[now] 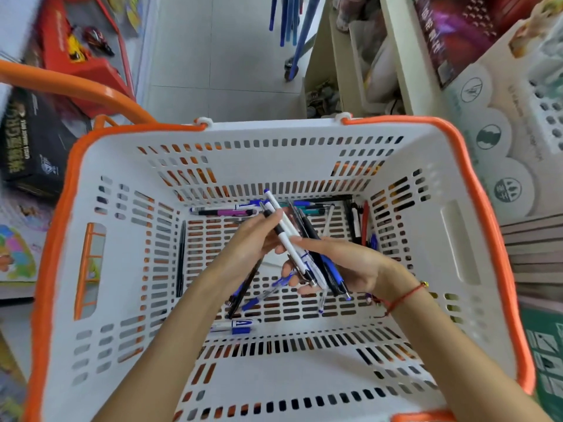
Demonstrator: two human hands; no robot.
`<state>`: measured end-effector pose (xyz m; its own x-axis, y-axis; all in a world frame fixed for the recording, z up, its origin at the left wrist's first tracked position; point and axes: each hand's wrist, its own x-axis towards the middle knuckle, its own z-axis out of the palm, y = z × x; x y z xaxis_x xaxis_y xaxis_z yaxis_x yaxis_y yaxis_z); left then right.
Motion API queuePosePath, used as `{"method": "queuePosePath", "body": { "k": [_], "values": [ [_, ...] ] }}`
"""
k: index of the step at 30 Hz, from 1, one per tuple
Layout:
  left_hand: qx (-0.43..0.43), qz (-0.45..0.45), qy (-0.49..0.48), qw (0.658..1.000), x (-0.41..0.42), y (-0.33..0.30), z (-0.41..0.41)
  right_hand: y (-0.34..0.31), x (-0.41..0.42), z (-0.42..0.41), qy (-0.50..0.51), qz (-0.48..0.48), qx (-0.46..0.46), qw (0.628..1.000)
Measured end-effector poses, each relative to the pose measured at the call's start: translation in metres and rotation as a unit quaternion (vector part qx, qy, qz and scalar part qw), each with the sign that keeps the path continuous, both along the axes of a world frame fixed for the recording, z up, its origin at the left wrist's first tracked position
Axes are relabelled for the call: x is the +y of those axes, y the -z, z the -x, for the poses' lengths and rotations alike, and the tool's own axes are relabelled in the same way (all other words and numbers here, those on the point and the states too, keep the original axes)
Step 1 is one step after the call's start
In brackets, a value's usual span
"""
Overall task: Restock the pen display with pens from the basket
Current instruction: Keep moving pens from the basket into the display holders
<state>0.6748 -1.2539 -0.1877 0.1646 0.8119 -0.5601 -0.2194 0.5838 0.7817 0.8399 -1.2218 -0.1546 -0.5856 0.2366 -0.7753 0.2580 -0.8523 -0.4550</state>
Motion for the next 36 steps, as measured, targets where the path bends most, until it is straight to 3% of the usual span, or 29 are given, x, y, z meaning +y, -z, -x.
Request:
{"method": "queuePosePath", "body": {
  "k": [4,8,12,15,19,23,24,29,32,36],
  "values": [
    [-0.03,-0.024,-0.004,0.999,-0.002,0.003,-0.001,0.0,0.001,0.001,0.038,-0.026,0.001,0.999],
    [0.033,-0.017,0.011,0.999,-0.005,-0.002,-0.003,0.001,-0.002,0.002,0.017,-0.044,0.001,0.999],
    [0.024,0.016,-0.023,0.999,-0.003,-0.003,0.002,-0.001,-0.003,0.002,-0.007,-0.024,0.009,1.0],
    [0.054,0.0,-0.022,0.998,-0.002,-0.001,0.007,0.0,-0.005,0.002,-0.038,-0.067,-0.011,0.997],
    [0.179,-0.027,0.031,0.983,-0.004,0.005,0.007,0.006,-0.005,0.002,-0.058,-0.156,-0.057,0.984],
    [0.341,-0.069,0.057,0.936,-0.007,0.006,0.011,0.012,-0.006,0.001,-0.068,-0.165,-0.049,0.983],
    [0.338,-0.072,0.048,0.937,-0.007,0.006,0.013,0.012,-0.007,0.001,-0.065,-0.156,-0.041,0.985],
    [0.156,-0.017,-0.061,0.986,-0.002,0.0,0.012,0.011,-0.002,-0.003,-0.049,-0.132,-0.012,0.99],
    [0.17,-0.043,-0.11,0.978,0.0,-0.004,0.023,0.011,0.008,-0.018,-0.047,-0.16,-0.041,0.985],
    [0.251,-0.044,-0.083,0.963,-0.001,0.004,0.041,0.0,0.013,-0.031,-0.213,-0.114,-0.028,0.97]
  ]
}}
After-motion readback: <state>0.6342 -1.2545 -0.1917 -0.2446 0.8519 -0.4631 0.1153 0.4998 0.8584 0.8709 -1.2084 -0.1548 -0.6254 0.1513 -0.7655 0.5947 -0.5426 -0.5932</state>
